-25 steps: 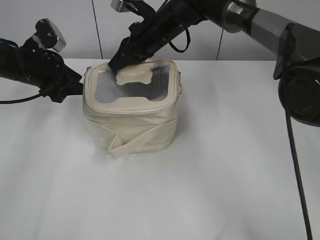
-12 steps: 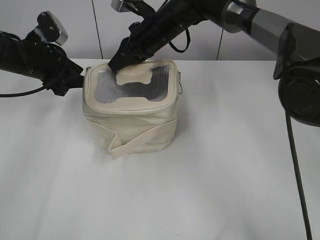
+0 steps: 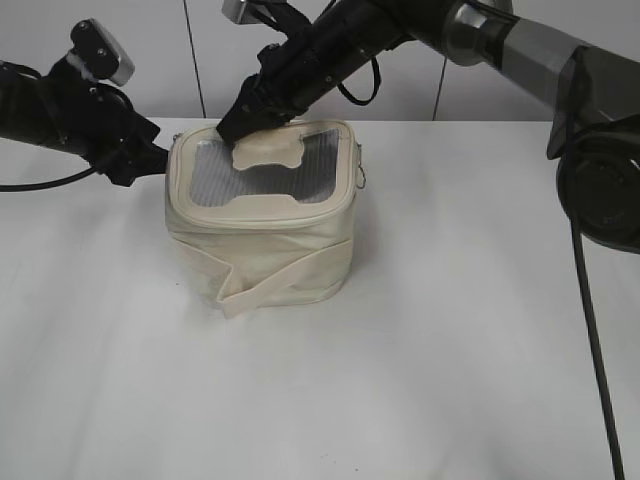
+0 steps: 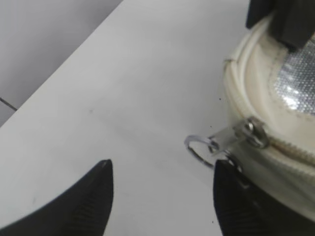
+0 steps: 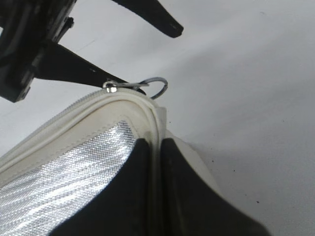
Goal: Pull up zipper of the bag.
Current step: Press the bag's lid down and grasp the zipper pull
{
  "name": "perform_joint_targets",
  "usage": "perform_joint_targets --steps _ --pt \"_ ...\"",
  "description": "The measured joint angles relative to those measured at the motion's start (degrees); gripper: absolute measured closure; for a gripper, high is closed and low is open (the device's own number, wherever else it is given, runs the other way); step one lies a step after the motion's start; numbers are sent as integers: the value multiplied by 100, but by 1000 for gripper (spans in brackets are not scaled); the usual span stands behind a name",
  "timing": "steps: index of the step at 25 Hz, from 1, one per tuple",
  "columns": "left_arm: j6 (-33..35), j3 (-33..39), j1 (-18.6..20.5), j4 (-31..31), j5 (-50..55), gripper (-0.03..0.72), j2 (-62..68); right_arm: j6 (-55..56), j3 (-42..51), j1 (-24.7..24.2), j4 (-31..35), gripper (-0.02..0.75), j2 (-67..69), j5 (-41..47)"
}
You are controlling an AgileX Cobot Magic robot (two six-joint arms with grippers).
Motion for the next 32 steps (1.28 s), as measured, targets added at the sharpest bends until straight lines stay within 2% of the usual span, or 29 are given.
perform_joint_targets --steps 4,8,9,14,19,26,32 --pt "0 0 -6 -185 -40 158 0 0 0 0 0 687 0 0" --pt "0 0 -54 -783 -279 150 0 5 0 0 0 688 0 0" --pt "0 0 -56 -744 -340 150 0 5 0 0 0 688 0 0" --pt "-27 0 -72 736 -356 150 0 5 0 0 -4 688 0 0" --pt "-63 0 -77 1102 -200 151 0 5 0 0 -4 689 0 0" --pt "-65 0 -46 378 -23 158 5 5 0 0 -5 689 0 0" --pt "-65 0 -40 184 11 207 5 5 0 0 -5 689 0 0"
